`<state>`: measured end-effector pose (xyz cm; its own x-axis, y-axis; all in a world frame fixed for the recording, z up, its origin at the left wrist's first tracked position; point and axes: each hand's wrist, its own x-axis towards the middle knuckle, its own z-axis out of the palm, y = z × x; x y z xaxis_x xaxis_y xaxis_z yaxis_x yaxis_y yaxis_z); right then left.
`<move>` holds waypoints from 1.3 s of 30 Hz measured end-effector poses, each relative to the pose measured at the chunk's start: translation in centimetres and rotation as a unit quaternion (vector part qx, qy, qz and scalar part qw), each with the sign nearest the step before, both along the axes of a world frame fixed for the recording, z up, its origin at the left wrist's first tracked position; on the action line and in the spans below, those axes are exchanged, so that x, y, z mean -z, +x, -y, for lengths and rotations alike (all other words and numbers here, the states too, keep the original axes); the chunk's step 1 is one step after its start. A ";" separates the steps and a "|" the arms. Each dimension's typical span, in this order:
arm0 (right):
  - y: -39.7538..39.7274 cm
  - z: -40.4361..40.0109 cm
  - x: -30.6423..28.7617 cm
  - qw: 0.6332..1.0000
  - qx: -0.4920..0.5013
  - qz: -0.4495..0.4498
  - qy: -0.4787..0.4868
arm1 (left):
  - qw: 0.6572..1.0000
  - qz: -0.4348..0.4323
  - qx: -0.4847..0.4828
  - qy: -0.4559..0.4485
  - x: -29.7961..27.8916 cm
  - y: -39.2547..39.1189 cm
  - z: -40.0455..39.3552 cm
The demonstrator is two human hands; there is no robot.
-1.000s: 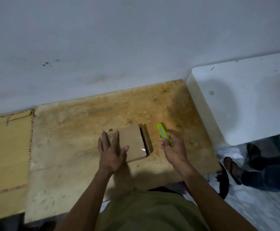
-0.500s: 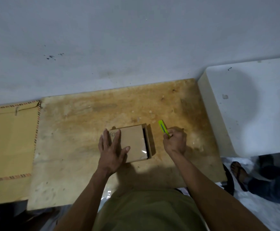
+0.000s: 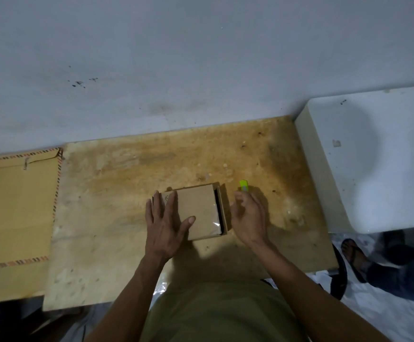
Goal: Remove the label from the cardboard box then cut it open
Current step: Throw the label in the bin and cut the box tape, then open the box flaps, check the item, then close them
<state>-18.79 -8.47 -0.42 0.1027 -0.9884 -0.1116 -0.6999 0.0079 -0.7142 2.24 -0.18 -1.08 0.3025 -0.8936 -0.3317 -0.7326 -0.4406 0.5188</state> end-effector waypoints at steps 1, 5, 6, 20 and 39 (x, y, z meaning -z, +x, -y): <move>0.6 -0.9 -0.4 0.999 -0.033 0.026 -0.004 | 1.000 0.018 -0.008 -0.014 -0.1 0.0 -0.2; 1.7 -3.2 -0.2 0.988 -0.152 -0.009 -0.032 | 0.995 0.040 -0.028 -0.093 -0.7 -0.4 -1.4; 1.7 -3.2 0.0 0.987 -0.155 -0.020 -0.024 | 0.994 0.033 -0.029 -0.099 -0.6 -0.3 -1.7; 2.0 -5.4 0.0 0.984 -0.083 -0.048 0.153 | 0.983 -0.143 -0.108 -0.050 0.9 4.6 -5.9; 3.9 -4.9 -4.3 0.968 -0.010 0.157 0.196 | 0.930 -0.283 -0.205 -0.111 -3.2 3.7 -4.6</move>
